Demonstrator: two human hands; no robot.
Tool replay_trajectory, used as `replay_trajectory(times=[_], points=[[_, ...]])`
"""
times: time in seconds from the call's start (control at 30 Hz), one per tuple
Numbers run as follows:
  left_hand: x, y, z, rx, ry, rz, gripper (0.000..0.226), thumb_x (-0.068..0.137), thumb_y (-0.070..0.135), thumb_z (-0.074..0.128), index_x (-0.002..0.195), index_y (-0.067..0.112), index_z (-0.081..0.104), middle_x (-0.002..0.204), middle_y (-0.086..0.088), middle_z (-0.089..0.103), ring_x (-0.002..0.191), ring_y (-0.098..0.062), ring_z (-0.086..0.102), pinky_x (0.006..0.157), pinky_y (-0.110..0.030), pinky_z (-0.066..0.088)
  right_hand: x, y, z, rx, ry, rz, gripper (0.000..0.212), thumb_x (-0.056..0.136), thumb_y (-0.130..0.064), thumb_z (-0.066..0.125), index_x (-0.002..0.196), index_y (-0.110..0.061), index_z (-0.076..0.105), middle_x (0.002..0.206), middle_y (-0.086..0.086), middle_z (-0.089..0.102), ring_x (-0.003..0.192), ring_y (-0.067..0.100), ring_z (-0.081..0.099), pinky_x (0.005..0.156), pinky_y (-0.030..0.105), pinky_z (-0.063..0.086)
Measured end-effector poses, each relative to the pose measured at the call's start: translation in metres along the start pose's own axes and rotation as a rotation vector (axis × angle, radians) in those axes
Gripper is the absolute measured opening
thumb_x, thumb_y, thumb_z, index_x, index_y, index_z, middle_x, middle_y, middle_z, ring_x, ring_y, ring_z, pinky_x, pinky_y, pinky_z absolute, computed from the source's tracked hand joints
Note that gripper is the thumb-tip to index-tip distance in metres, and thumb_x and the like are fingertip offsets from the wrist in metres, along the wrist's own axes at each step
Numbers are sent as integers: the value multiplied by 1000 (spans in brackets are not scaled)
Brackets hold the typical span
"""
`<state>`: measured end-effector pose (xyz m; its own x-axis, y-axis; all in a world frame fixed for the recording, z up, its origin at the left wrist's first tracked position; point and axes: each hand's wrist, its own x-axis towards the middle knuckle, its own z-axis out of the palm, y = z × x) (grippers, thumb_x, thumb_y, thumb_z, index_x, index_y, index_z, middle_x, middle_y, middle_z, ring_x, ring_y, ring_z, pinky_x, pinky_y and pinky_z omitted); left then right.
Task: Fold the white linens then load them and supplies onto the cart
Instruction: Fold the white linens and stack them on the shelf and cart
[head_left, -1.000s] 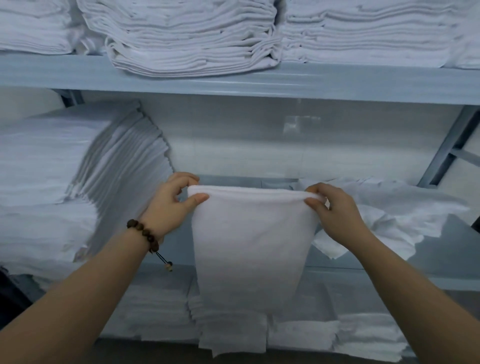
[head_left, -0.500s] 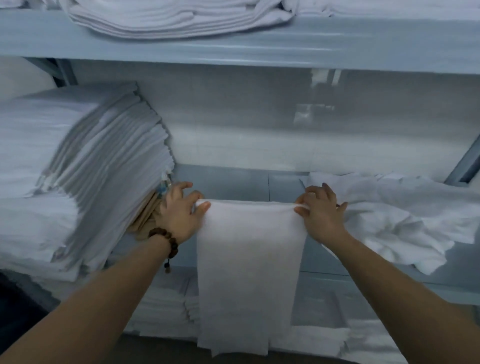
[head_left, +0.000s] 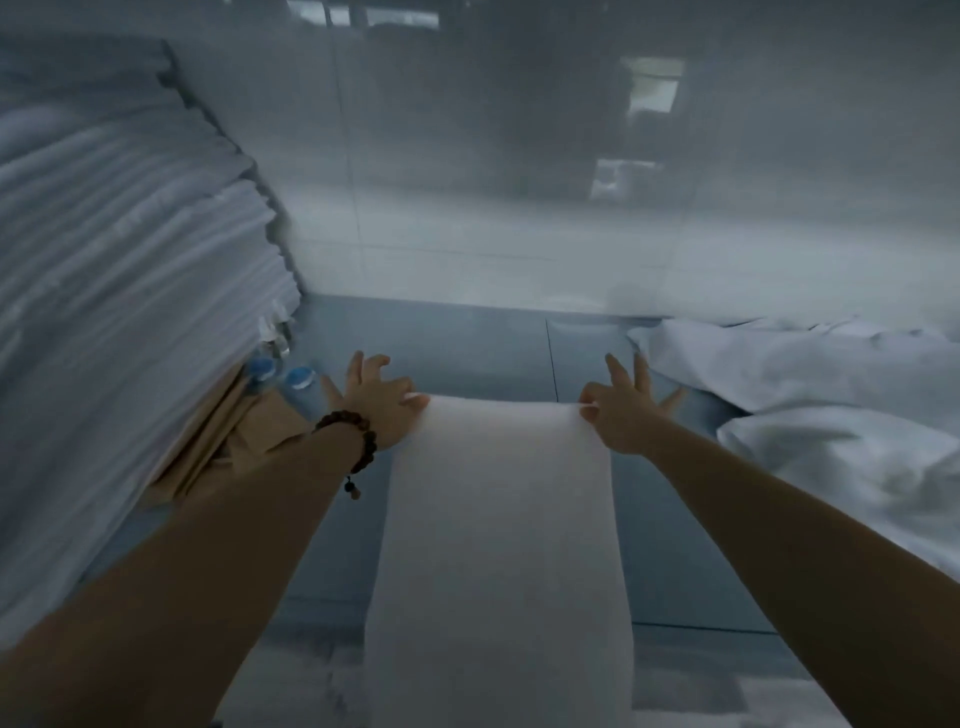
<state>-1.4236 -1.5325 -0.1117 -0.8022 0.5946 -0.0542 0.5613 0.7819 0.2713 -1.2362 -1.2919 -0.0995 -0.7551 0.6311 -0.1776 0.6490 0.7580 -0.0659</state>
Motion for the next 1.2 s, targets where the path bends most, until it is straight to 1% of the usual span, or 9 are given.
replay_trajectory(times=[0.3,0.4,0.5,0.6,0.7,0.77,0.83,1.03,1.2], points=[[39,-15,76,309,0,35,43,97,57,23,126,42,52,161,3,-8,145,-29,-19,110,-64,-13,45,-4,61,-172,-52,-15,30,100,-36,28,123,-38,47,157,2,-26,139,32,-34,95,80,-11],[33,-12,81,302,33,0,43,98,55,23,133,39,44,160,0,-15,144,-32,-21,111,-64,-10,38,-5,76,-177,27,-6,31,100,-33,26,126,-37,45,158,3,-23,141,32,-31,98,79,-9],[8,5,75,227,56,13,52,98,56,23,147,40,24,159,-3,-20,144,-33,-22,112,-61,-9,13,-9,78,-104,174,38,43,100,-31,28,143,-36,29,159,5,-20,143,31,-26,101,76,-6],[-41,18,85,162,40,151,63,96,60,17,152,37,0,158,0,-23,145,-28,-21,114,-55,-9,-36,-29,89,32,321,-62,52,98,-34,33,149,-33,26,161,3,-7,146,27,-19,106,71,-4],[-92,19,106,132,-63,206,69,93,66,10,149,36,-17,149,2,-37,143,-24,-27,114,-48,-14,-98,-54,108,35,340,-259,53,94,-42,33,145,-32,38,158,6,22,146,34,9,106,70,10],[-108,18,118,130,-114,208,71,91,68,9,144,37,-26,149,1,-37,141,-24,-29,114,-46,-15,-112,-56,122,0,201,-260,56,98,-51,22,149,-39,3,161,1,-4,145,33,-14,110,67,-2],[-112,18,125,141,-101,218,69,90,70,9,137,40,-33,149,1,-36,142,-24,-28,114,-45,-16,-111,-51,133,16,63,-193,58,98,-58,12,139,-42,-26,154,-5,-29,139,27,-33,112,61,-15],[-103,18,128,114,-50,221,68,88,73,11,137,46,-29,156,2,-26,145,-23,-23,114,-45,-14,-102,-48,138,13,77,-199,58,94,-62,8,137,-47,-29,154,-7,-28,140,25,-32,112,59,-17],[-72,21,125,107,-74,207,71,88,73,14,146,45,-16,159,1,-20,146,-23,-20,116,-46,-11,-72,-49,131,16,99,-183,59,95,-62,14,145,-48,-15,160,-8,-15,146,25,-20,114,59,-11]])
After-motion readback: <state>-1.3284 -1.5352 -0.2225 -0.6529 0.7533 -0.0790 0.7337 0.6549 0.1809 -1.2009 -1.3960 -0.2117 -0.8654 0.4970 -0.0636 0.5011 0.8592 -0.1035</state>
